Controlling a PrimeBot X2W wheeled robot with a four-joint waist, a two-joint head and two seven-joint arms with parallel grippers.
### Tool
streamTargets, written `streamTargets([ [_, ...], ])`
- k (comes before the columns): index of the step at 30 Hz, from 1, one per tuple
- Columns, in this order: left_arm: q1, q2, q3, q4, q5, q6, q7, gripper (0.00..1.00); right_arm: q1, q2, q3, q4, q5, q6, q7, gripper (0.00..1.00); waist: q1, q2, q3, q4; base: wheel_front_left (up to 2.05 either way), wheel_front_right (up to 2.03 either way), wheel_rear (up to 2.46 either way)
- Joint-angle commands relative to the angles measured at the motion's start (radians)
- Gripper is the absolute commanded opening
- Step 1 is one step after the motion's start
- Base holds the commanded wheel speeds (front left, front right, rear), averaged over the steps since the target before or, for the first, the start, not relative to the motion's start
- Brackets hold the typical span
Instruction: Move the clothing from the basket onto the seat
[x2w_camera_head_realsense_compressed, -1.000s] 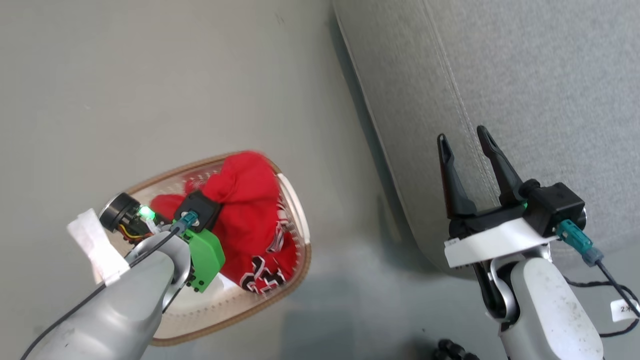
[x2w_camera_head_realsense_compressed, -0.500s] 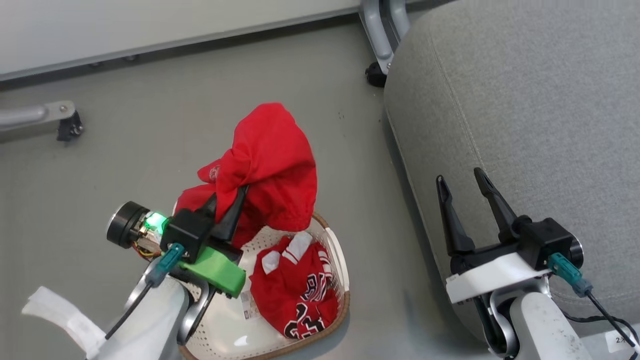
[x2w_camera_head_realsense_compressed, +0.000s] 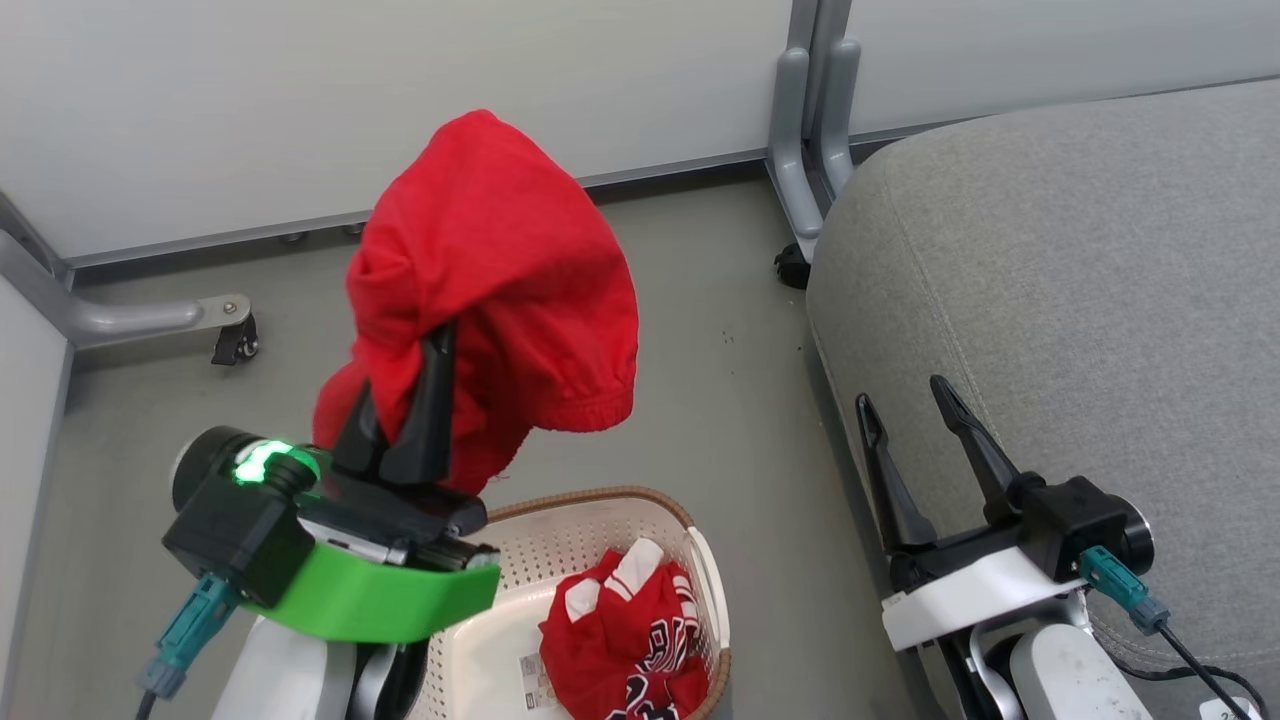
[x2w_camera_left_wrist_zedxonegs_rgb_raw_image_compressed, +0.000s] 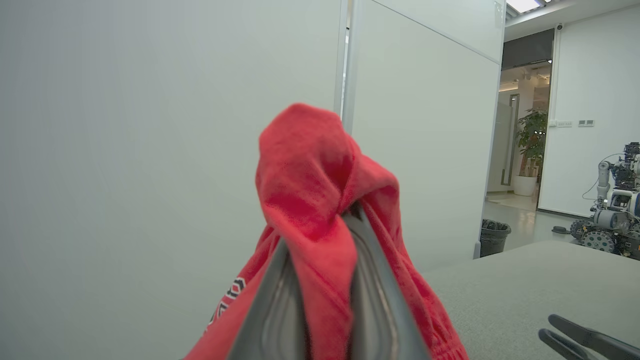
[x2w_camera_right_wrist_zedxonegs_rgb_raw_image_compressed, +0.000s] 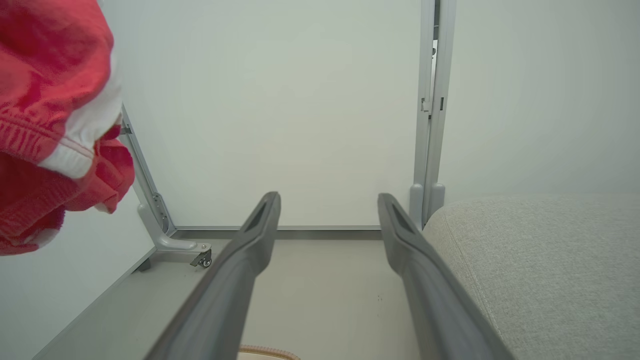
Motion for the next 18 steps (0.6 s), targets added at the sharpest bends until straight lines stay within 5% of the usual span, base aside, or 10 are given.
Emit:
streamTargets([
  [1,0.025,0.003,-0.005,-0.014,-0.029,-0.004,0.000,0.00,0.012,-0.003,-0.001,-0.005,0.004,0.000,-0.003,1.00,0.0001,-0.0001,-0.010,0.007,0.00,0.00,0.00],
  [18,-0.005,0.072,-0.234,-0.122,-0.285,-0.003,-0.001,0.00,0.024,-0.006,0.010,-0.012,-0.010,0.000,-0.003,1.00,0.0001,-0.0001,0.000,-0.002,0.00,0.00,0.00],
])
